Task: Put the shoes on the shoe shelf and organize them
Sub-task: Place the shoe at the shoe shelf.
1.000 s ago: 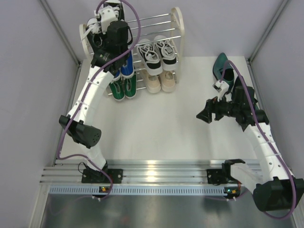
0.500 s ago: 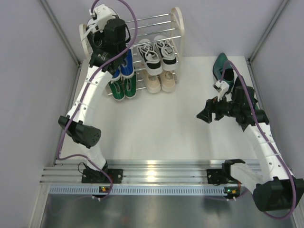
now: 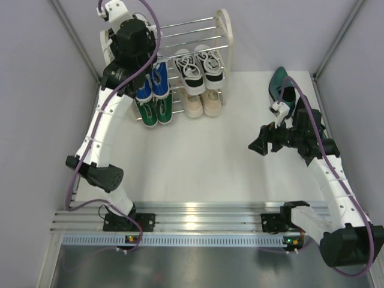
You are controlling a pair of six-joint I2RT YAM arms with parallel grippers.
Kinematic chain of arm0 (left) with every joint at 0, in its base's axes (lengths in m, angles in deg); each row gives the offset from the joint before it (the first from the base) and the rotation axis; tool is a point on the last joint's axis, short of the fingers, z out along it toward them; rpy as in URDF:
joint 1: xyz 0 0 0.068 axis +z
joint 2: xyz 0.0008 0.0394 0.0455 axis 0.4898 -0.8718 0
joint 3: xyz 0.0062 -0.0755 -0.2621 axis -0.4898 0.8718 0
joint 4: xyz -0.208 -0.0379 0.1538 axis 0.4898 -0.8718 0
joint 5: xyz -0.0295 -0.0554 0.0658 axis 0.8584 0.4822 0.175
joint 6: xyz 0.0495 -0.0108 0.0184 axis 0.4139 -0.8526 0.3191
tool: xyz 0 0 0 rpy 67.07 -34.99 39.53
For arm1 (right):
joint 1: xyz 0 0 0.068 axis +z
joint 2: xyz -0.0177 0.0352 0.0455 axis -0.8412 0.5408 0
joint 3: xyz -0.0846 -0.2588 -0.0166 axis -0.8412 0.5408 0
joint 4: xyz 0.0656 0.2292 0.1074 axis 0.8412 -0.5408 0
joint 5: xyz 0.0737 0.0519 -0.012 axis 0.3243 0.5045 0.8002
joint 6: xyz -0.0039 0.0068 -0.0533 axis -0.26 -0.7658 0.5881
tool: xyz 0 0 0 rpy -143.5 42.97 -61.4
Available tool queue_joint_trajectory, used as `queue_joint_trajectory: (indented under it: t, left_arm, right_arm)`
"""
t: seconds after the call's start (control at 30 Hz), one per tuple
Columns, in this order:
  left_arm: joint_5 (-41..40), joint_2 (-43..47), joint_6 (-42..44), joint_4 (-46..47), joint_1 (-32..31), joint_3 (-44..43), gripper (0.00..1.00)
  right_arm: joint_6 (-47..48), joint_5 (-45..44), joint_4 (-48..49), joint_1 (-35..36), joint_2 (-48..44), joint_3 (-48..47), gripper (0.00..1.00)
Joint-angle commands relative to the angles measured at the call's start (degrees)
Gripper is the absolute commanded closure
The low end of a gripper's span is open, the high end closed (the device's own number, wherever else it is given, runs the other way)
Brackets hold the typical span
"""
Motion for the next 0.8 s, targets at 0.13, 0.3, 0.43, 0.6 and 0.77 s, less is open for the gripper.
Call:
queue_joint_trajectory:
  t: [0.13, 0.3, 0.43, 0.6, 0.77]
  left_arm:
    - [3.41, 4.93, -1.13, 2.74, 0.32, -1.71, 0.52]
    - [6.59, 6.43, -2.71, 1.95, 0.32, -0.93, 0.54]
    - [6.94, 6.52, -5.70, -0.68, 0.41, 0.48, 0.55]
    - [7.47, 5.82, -7.29, -1.30, 0.41, 2.06, 0.49]
    - [8.78, 3.36, -7.55, -1.83, 2.25, 1.63, 0.48]
  right_arm:
    - [0.75, 0.11, -0.21, -0.51, -1.41, -2.39, 0.24]
    - [0.75, 0.11, -0.12, -0.69, -1.50, -2.31, 0.24]
    - [0.75, 0.29, -0.21, -0.60, -1.50, -2.31, 0.24]
    - [0.75, 0.38, -0.29, -0.60, -1.32, -2.48, 0.24]
    - [0.84, 0.38, -0.38, -0.60, -1.32, -2.66, 0.24]
